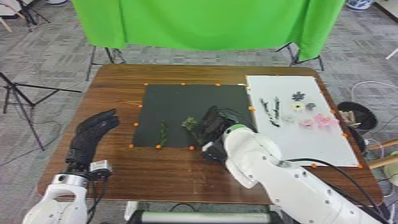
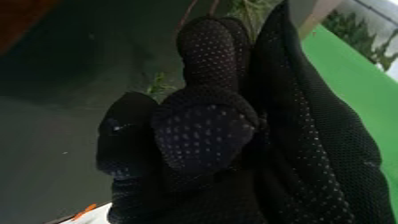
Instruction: Arrange flowers
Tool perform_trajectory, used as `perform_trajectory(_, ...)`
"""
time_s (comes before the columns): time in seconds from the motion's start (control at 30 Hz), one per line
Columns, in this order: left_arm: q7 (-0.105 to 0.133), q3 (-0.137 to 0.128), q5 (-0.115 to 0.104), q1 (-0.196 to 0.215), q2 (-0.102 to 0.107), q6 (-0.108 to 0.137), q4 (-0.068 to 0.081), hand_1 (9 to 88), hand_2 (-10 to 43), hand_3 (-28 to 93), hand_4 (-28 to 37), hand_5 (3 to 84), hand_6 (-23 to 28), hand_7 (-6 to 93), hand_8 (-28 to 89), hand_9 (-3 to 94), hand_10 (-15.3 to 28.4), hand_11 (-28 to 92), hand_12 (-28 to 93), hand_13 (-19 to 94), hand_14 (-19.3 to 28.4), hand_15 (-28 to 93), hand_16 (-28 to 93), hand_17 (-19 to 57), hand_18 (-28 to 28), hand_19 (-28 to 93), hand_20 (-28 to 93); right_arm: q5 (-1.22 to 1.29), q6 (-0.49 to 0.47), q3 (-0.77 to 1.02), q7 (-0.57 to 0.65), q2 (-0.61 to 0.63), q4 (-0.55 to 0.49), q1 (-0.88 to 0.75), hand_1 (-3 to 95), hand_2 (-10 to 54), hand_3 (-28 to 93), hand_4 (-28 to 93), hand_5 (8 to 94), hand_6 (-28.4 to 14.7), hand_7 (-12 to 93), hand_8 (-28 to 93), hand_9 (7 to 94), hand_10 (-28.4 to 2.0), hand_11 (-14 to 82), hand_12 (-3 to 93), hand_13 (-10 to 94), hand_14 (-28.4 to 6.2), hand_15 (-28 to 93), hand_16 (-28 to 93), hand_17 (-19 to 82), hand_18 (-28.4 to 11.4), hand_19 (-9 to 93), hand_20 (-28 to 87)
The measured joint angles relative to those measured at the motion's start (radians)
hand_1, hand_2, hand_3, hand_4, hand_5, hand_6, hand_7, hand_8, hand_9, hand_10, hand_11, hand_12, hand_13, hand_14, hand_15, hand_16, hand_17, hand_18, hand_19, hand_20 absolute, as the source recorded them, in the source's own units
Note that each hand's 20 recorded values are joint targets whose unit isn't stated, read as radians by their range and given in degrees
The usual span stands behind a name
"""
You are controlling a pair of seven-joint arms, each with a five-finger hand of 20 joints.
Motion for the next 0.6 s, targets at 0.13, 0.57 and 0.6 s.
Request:
perform_trajectory(0.13, -0.002, 0.000, 0.001, 0.000, 0.000, -0.003, 0.000, 24.9, -6.9, 71, -17.1, 44.9, 2.4, 17.4, -7, 41.5, 12.7, 21, 15, 35, 16.7, 18, 2, 4.3, 12.8, 12, 15, 0.044, 0.029, 0.000, -0.006, -0.004, 0.006, 0.004, 59.1, -3.5, 53, -14, 82.2, -6.7, 27, 18, 93.7, -13.9, 35.7, 12.2, 94, -2.4, 58, 12, 79, -3.7, 82, 33)
perform_trajectory(0.57, -0.008, -0.001, 0.003, 0.000, -0.002, -0.013, 0.000, 25.1, -6.9, 71, -17.1, 44.8, 2.5, 17.2, -7, 41.2, 12.6, 21, 16, 35, 16.9, 18, 2, 4.2, 12.8, 12, 15, 0.113, 0.050, -0.028, -0.014, -0.012, 0.020, 0.015, 58.6, -2.4, 52, -14, 80.9, -6.8, 25, 15, 93.7, -14.6, 29.0, 13.0, 94, -3.2, 52, 12, 78, -3.9, 79, 31)
perform_trajectory(0.6, -0.009, -0.001, 0.004, 0.000, -0.002, -0.014, 0.000, 25.1, -6.9, 71, -17.1, 44.8, 2.5, 17.2, -7, 41.2, 12.6, 21, 16, 35, 16.9, 18, 2, 4.2, 12.8, 12, 15, 0.114, 0.051, -0.030, -0.016, -0.012, 0.020, 0.015, 58.6, -2.1, 52, -14, 80.7, -6.8, 24, 15, 93.7, -14.6, 28.2, 13.3, 94, -3.2, 52, 12, 78, -3.9, 78, 30)
